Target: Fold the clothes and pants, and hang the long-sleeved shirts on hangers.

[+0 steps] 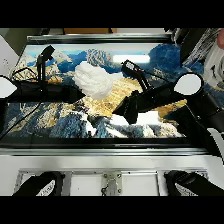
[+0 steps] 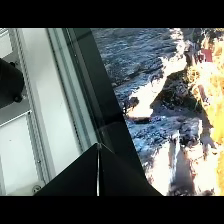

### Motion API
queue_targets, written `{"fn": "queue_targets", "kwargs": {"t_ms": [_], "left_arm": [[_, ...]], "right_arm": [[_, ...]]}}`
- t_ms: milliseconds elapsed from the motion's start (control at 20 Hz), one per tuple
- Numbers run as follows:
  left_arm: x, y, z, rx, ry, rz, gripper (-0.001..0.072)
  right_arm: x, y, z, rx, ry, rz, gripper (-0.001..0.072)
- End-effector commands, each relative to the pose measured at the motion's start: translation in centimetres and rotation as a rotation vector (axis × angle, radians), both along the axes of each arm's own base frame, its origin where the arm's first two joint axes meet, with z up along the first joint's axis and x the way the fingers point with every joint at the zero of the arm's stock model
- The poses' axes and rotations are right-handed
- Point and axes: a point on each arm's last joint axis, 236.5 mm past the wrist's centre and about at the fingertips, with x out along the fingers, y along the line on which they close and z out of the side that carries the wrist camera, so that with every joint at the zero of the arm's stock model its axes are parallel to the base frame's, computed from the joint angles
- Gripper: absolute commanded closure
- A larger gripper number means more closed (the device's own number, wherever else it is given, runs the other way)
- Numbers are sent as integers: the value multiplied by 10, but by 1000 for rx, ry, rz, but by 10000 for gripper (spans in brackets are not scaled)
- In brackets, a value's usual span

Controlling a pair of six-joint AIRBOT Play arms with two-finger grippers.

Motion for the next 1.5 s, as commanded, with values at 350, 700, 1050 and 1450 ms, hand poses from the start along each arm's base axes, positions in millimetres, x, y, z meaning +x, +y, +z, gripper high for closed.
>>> {"fn": "queue_targets", "kwargs": {"t_ms": [350, 700, 1050, 1450], "left_arm": [[61, 11, 15, -45, -160, 171, -13], [180, 61, -112, -41, -22, 498, -13], [212, 87, -250, -15, 200, 637, -13], [268, 36, -247, -184, 252, 594, 52]], "right_arm": [[0, 0, 0, 0, 2, 1, 699], [0, 0, -1, -1, 2, 1, 699], [0, 0, -1, -1, 2, 1, 699], [0, 0, -1, -1, 2, 1, 699]]}}
